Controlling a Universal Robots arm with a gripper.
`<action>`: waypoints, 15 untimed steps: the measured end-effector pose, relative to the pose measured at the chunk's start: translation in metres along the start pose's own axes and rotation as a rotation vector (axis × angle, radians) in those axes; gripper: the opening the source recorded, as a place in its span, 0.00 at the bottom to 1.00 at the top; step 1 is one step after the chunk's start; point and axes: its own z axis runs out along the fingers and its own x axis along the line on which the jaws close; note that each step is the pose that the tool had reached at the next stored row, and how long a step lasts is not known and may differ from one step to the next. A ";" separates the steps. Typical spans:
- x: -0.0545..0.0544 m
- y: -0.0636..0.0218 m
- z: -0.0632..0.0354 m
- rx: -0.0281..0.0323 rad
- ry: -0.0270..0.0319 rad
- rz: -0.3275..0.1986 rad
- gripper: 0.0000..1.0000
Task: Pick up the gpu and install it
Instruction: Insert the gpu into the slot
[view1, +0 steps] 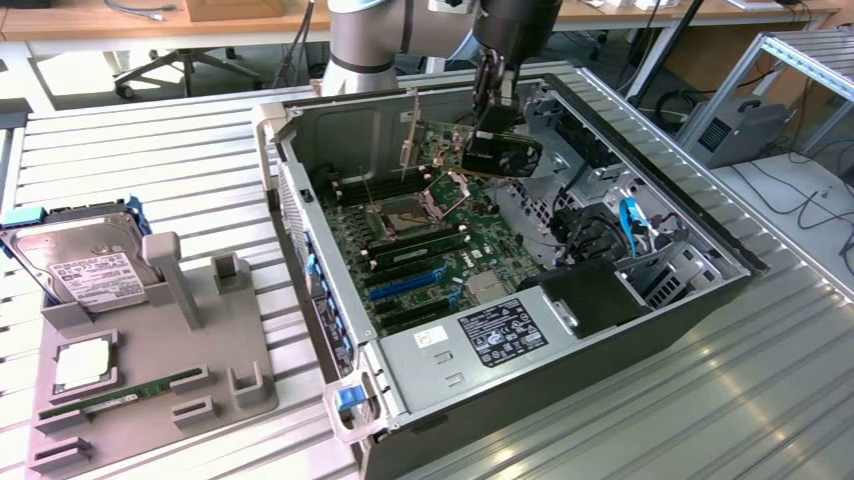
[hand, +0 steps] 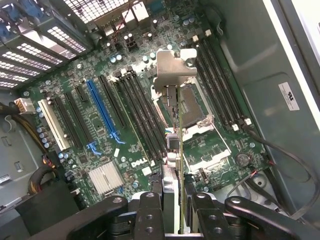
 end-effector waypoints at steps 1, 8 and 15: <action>0.000 0.0000 0.0000 0.0001 0.0000 -0.002 0.27; 0.000 0.0000 0.0000 0.0007 0.0001 -0.013 0.27; 0.000 0.0000 0.0000 0.0014 0.0003 -0.025 0.27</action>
